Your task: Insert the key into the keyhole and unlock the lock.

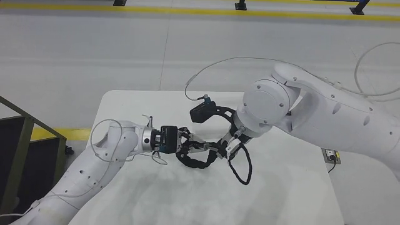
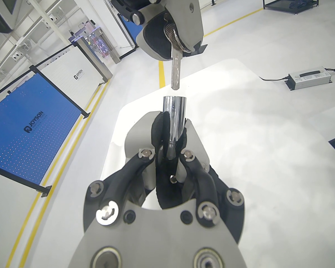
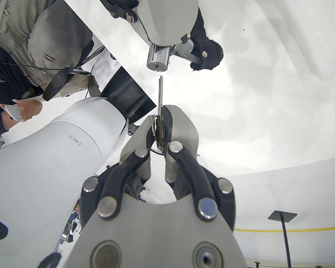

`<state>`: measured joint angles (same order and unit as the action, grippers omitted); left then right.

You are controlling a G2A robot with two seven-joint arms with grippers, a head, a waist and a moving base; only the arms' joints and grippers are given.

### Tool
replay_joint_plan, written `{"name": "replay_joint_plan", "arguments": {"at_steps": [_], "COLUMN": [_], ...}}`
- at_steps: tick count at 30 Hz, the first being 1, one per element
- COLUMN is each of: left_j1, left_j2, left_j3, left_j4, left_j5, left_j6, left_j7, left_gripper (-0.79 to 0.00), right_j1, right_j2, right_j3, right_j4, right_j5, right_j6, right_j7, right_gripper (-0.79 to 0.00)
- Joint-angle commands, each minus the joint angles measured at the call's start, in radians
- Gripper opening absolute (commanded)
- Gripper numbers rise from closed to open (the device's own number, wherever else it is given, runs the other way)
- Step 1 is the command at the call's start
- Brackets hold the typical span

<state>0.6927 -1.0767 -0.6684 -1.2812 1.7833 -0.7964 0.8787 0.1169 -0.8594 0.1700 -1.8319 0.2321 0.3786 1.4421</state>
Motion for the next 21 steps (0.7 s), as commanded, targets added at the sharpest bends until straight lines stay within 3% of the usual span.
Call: {"name": "replay_joint_plan", "arguments": {"at_steps": [1,21], "left_j1": [-0.003,-0.008], "left_j2": [-0.002,-0.010], "left_j3": [0.001,0.000], "left_j4": [0.000,0.003], "left_j5": [0.002,0.010], "left_j6": [-0.002,-0.004], "left_j7": [-0.005,-0.007], "left_gripper": [-0.785,-0.785], "right_j1": [0.000,-0.002], "right_j2": [-0.003,-0.032], "right_j3": [0.000,0.000], "right_j4": [0.003,0.031], "right_j5": [-0.008,-0.028], "right_j6": [-0.004,-0.027], "right_j7": [0.004,0.027], "right_gripper": [-0.785,-0.785]}}
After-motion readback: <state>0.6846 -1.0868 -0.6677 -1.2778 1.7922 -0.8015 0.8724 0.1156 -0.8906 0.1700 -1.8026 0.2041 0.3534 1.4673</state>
